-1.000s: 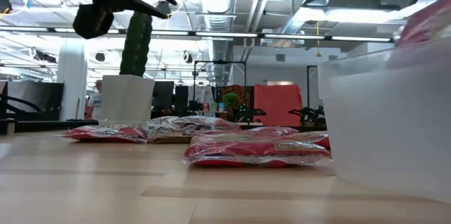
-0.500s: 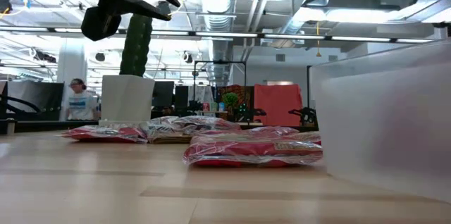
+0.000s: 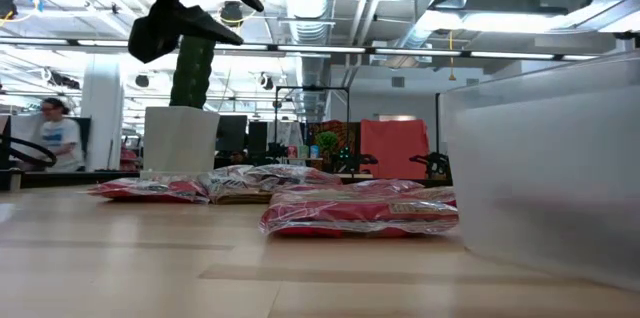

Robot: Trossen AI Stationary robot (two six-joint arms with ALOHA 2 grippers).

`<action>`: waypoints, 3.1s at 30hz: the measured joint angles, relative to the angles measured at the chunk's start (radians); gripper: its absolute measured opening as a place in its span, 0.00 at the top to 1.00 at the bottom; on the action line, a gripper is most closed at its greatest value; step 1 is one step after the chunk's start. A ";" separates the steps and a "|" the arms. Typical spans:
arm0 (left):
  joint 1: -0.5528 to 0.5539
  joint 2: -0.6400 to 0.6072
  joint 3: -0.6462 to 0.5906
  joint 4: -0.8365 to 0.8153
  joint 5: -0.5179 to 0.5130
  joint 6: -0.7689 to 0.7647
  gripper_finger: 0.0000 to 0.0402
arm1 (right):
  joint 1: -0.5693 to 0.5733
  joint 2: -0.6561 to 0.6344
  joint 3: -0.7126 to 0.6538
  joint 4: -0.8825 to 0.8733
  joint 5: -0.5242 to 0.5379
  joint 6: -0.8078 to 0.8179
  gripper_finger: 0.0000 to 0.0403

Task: Sort popcorn bags into baskets
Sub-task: Put the red popcorn bag into the transparent container

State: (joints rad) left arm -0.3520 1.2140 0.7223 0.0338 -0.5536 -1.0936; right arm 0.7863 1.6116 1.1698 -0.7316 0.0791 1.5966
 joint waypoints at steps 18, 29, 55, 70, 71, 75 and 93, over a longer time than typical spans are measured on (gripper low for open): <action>0.224 0.022 -0.001 -0.227 0.136 0.034 0.54 | -0.478 -0.173 0.000 0.063 0.320 -0.401 0.44; 0.266 0.082 -0.160 0.051 0.225 -0.015 0.58 | -0.700 0.068 -0.002 0.369 0.115 -0.546 0.44; 0.292 0.404 -0.164 0.310 0.267 -0.069 0.72 | -0.817 0.336 0.000 0.541 0.035 -0.442 0.43; 0.320 0.409 -0.134 0.312 0.323 -0.008 0.72 | -0.839 0.343 -0.003 0.630 0.029 -0.577 0.69; 0.320 0.409 -0.134 0.313 0.323 -0.005 0.72 | -0.840 0.343 -0.003 0.628 0.021 -0.582 0.74; 0.321 0.409 -0.134 0.314 0.341 -0.007 0.72 | -0.841 0.343 -0.003 0.619 -0.012 -0.590 0.94; 0.297 0.222 -0.131 0.329 0.437 -0.038 0.72 | -0.825 0.054 0.001 0.295 -0.024 -0.626 0.98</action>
State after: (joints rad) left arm -0.0546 1.4356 0.5911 0.3632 -0.1169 -1.1314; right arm -0.0391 1.6658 1.1707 -0.4369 0.0556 0.9703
